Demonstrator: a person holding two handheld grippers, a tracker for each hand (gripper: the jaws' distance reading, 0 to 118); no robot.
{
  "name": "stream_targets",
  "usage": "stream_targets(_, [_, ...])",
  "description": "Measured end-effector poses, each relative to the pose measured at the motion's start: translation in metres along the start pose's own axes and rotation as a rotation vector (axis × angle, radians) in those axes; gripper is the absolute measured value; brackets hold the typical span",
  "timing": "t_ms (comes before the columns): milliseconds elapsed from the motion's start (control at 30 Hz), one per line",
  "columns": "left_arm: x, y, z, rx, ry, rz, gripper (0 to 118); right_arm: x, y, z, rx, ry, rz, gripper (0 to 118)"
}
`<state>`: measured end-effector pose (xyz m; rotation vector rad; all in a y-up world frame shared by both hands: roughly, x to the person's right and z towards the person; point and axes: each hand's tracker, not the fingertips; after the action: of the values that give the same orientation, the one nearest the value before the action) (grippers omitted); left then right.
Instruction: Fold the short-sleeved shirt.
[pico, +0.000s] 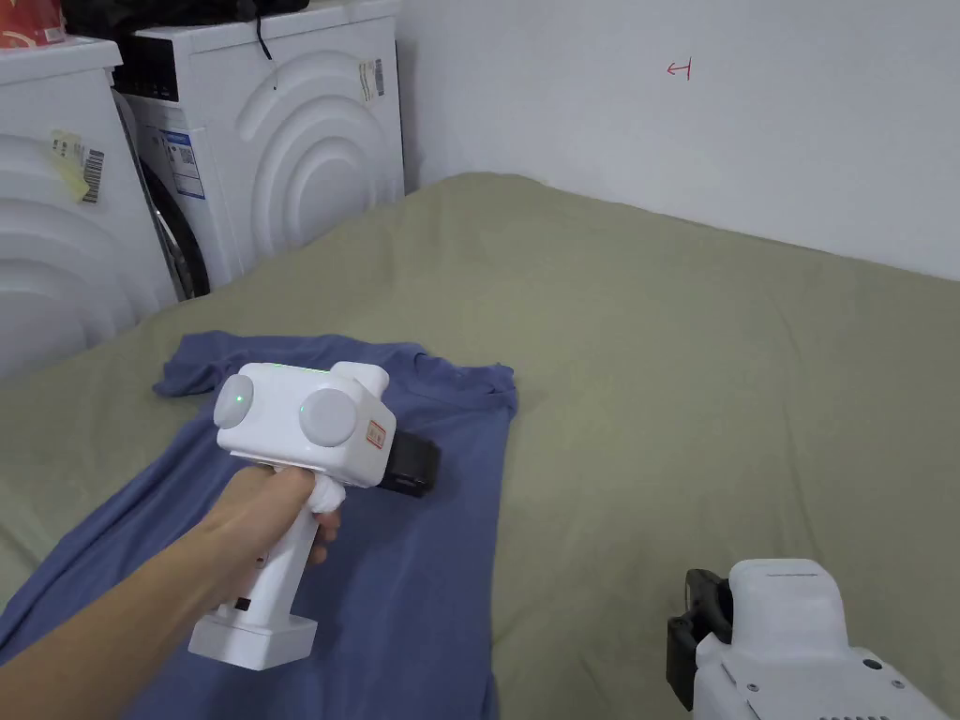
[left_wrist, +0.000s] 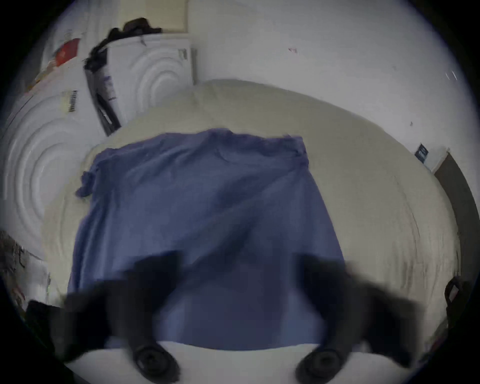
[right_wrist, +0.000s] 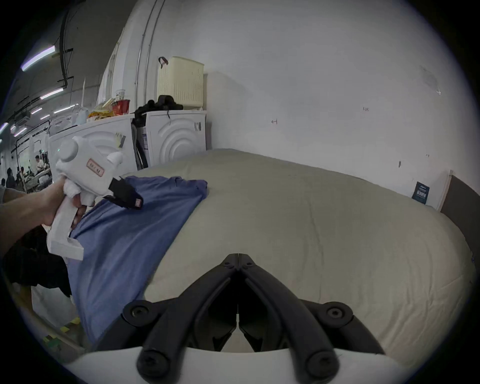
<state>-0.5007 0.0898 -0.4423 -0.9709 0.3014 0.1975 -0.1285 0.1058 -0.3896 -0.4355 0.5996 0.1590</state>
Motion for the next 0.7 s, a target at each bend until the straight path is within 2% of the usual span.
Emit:
stream_targets(33, [0.003,-0.004,-0.001,-0.02,0.005,-0.037,114,0.0,-0.001,0.001,-0.003,0.001,0.0,0])
stream_targets(100, [0.008,0.001,-0.008,0.006,0.117,-0.024,114,0.001,-0.004,0.003,-0.009,0.001,0.002,0])
stream_targets(167, [0.009,0.004,-0.021,-0.024,0.148,-0.031,112,0.003,-0.008,0.005,-0.017,0.002,0.008,0])
stream_targets(200, [0.01,-0.002,-0.025,-0.031,0.161,-0.015,104,0.004,-0.009,0.007,-0.022,-0.001,0.012,0])
stream_targets(267, [0.01,-0.005,-0.028,-0.032,0.153,0.003,81,0.009,-0.012,0.012,-0.025,-0.004,0.01,0])
stream_targets(300, [0.012,-0.007,-0.025,-0.022,0.133,0.026,56,0.011,-0.014,0.014,-0.029,-0.006,0.011,0])
stream_targets(333, [0.015,-0.007,-0.018,0.002,0.186,0.009,56,0.014,-0.015,0.016,-0.031,-0.009,0.011,0])
stream_targets(367, [0.019,-0.007,-0.013,0.025,0.212,-0.02,44,0.017,-0.015,0.019,-0.034,-0.017,0.011,0])
stream_targets(400, [0.021,-0.009,-0.01,0.027,0.273,-0.034,12,0.02,-0.015,0.022,-0.036,-0.024,0.006,0])
stream_targets(433, [0.023,-0.011,-0.006,0.017,0.212,-0.019,1,0.024,-0.015,0.027,-0.035,-0.03,-0.005,0])
stream_targets(567, [0.028,-0.006,0.026,0.077,0.219,-0.006,1,0.045,-0.014,0.055,-0.015,-0.069,-0.027,0])
stream_targets(633, [0.033,0.008,0.05,0.132,0.167,0.027,1,0.059,-0.013,0.072,-0.004,-0.096,-0.029,0])
stream_targets(700, [0.05,0.014,0.077,0.175,0.147,-0.008,1,0.073,-0.013,0.09,0.008,-0.131,-0.042,0])
